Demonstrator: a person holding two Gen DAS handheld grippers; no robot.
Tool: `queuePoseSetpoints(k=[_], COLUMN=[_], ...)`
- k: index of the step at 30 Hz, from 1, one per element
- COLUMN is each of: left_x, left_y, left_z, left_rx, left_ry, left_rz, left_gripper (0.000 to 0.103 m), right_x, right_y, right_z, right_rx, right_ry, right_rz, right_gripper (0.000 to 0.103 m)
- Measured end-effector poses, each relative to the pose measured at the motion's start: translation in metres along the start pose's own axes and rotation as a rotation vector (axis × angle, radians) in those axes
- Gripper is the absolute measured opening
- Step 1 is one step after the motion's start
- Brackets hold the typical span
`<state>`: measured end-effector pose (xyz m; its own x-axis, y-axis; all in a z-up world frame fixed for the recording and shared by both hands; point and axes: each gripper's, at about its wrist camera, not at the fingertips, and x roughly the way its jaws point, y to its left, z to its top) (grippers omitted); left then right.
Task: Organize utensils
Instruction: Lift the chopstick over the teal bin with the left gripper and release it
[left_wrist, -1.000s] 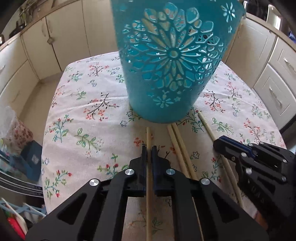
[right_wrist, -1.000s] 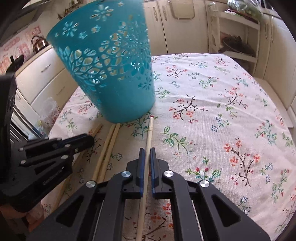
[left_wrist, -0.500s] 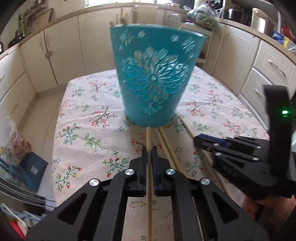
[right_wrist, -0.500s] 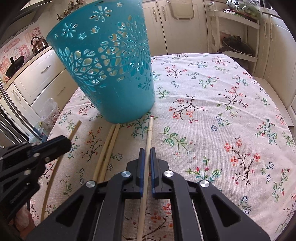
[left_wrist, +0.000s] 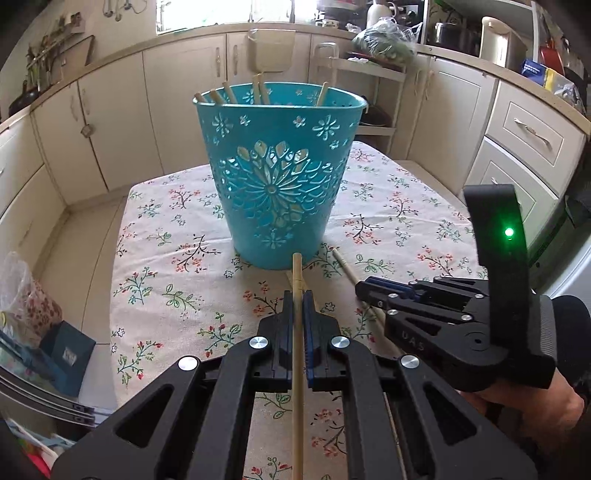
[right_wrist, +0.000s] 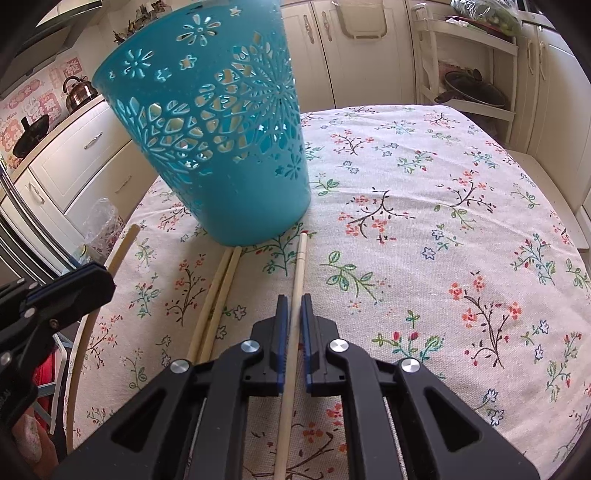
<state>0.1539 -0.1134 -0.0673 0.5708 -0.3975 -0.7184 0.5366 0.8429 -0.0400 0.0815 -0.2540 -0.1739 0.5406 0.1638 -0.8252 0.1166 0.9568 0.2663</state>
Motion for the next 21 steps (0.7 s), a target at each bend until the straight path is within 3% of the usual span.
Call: queuePoseSetpoints(k=[10,14,21], left_x=[-0.011,-0.021,-0.073], left_y=[-0.004,-0.002,0.024], left_z=[0.005,0.01,0.053], left_rx=[0.01,-0.01,-0.12], left_ry=[-0.022,-0.035,-0.179], left_rz=[-0.029,-0.076,-0.213], left_gripper=[0.005,0.005,0.005], right_x=[0.0,0.0,0.0], right_y=[0.006,0.007,0.006], right_z=[0.0,0.0,0.0], right_rx=[-0.017,-0.017,-0.018], right_ry=[-0.001,-0.001,0.0], right_rz=[0.002,0.002,0.002], right_gripper=[0.014,0.014,0.015])
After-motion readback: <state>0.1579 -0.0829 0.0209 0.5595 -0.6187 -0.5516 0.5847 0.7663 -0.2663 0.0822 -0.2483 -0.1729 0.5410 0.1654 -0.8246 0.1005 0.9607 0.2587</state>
